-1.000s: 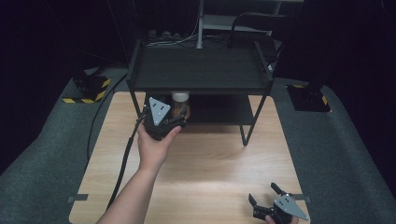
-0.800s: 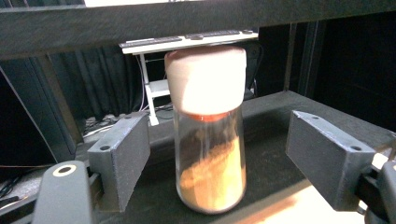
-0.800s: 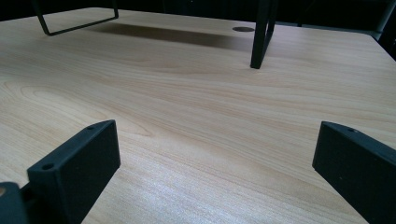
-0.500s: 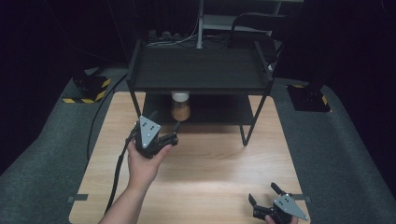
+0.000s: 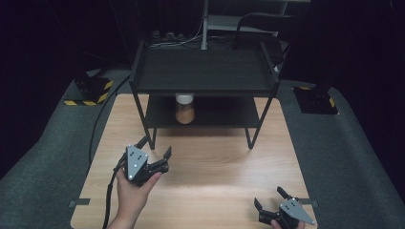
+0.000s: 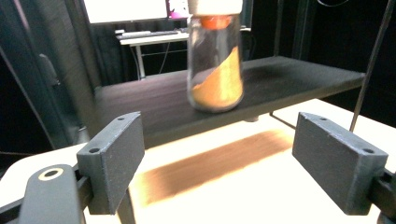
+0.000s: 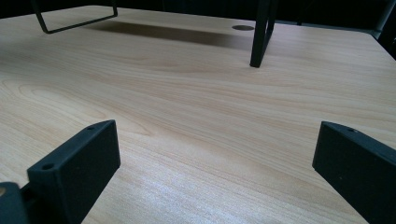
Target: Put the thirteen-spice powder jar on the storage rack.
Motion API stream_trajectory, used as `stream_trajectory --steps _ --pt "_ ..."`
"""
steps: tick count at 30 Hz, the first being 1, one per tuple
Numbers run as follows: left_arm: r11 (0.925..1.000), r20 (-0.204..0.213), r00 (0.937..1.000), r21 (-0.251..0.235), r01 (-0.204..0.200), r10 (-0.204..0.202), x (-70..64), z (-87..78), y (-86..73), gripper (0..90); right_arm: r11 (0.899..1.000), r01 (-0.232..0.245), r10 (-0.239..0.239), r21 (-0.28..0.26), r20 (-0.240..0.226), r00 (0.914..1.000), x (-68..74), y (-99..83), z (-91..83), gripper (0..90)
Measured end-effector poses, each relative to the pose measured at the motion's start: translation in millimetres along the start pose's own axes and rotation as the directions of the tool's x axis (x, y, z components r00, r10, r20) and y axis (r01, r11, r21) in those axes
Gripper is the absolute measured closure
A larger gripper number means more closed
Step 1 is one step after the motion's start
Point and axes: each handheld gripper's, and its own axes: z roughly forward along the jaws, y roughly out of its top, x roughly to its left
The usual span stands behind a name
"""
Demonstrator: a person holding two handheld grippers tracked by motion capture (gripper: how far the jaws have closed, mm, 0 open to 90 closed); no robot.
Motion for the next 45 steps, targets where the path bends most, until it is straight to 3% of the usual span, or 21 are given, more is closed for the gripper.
stream_trajectory --steps 3,6,20,24,31,45 --pt "0.9998 -0.009 0.9998 0.004 0.017 -0.017 4.9 -9.2 -8.8 16.2 1.000 0.002 -0.002 0.002 0.000 1.0000 0.0 0.4 0.4 0.5" --pt "0.9998 -0.012 0.9999 0.020 0.007 -0.007 10.4 -19.7 -20.7 15.4 1.000 0.001 -0.001 -0.003 0.008 1.0000 1.3 -0.4 0.1 0.4" --pt "0.9965 -0.024 0.9979 0.057 0.061 -0.060 12.9 -43.0 -67.7 14.4 1.000 -0.003 0.003 -0.004 0.006 1.0000 1.0 -0.3 1.4 0.4" --pt "0.9939 -0.014 0.9969 0.077 0.079 -0.078 17.5 -46.8 -79.7 13.3 1.000 0.000 0.000 -0.002 0.007 1.0000 1.5 0.1 1.5 0.4" --pt "0.9927 0.016 0.9973 0.098 0.070 -0.072 25.2 -54.1 -102.1 11.6 1.000 -0.001 0.001 -0.005 0.015 0.9999 2.9 -0.5 0.9 0.5" --pt "0.9722 0.003 0.9928 0.203 0.117 -0.120 38.2 -53.8 -122.2 10.7 1.000 -0.001 0.001 -0.010 0.016 0.9999 3.5 -1.5 0.2 0.4"
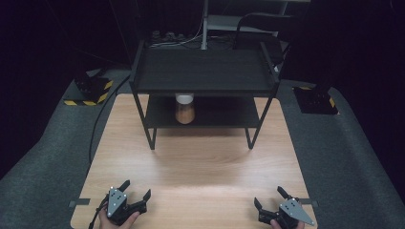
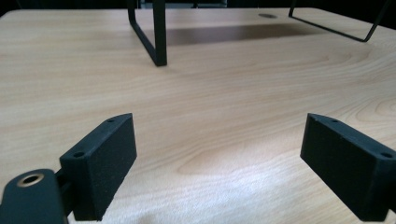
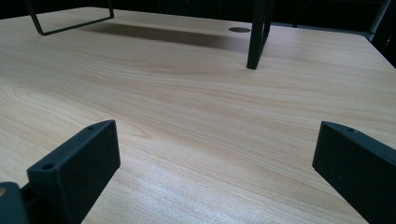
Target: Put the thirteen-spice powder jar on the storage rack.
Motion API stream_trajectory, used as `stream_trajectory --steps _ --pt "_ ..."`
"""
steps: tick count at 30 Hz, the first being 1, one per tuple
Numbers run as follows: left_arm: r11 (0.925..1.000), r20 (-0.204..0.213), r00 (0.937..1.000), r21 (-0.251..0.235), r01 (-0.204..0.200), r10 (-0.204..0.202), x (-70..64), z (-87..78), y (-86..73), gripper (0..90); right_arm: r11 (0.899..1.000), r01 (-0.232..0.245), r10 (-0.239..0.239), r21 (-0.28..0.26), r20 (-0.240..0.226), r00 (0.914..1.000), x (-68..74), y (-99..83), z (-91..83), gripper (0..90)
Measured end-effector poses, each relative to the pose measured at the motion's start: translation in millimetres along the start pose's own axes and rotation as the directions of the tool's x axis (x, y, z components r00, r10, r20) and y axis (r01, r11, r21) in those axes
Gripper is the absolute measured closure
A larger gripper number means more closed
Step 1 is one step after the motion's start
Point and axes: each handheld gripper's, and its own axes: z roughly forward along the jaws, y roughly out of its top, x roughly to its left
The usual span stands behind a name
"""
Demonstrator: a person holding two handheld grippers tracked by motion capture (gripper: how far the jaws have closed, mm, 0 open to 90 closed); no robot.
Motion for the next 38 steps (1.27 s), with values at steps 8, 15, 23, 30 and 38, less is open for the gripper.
stream_trajectory --steps 8,15,23,30,38 --pt "0.9996 0.019 0.9998 0.027 -0.003 0.003 2.3 1.7 -0.1 10.6 1.000 0.003 -0.003 0.001 0.001 1.0000 0.3 0.1 -0.1 0.4" --pt "0.9977 0.020 0.9994 0.061 -0.029 0.028 0.2 4.0 4.4 10.2 1.000 0.004 -0.004 0.002 0.001 1.0000 0.7 0.2 -0.5 0.5" --pt "0.9971 0.025 0.9995 0.073 -0.023 0.021 1.6 5.0 6.4 10.2 1.000 0.007 -0.007 0.004 0.002 1.0000 0.8 0.5 -0.3 0.4" --pt "0.9973 0.030 0.9995 0.072 -0.014 0.012 3.1 5.1 6.4 10.1 1.000 0.007 -0.007 0.005 0.001 1.0000 0.6 0.6 -0.2 0.5" --pt "0.9974 0.037 0.9993 0.071 -0.008 0.005 4.4 5.3 6.2 10.1 1.000 0.007 -0.007 0.005 0.000 1.0000 0.5 0.6 -0.2 0.5"
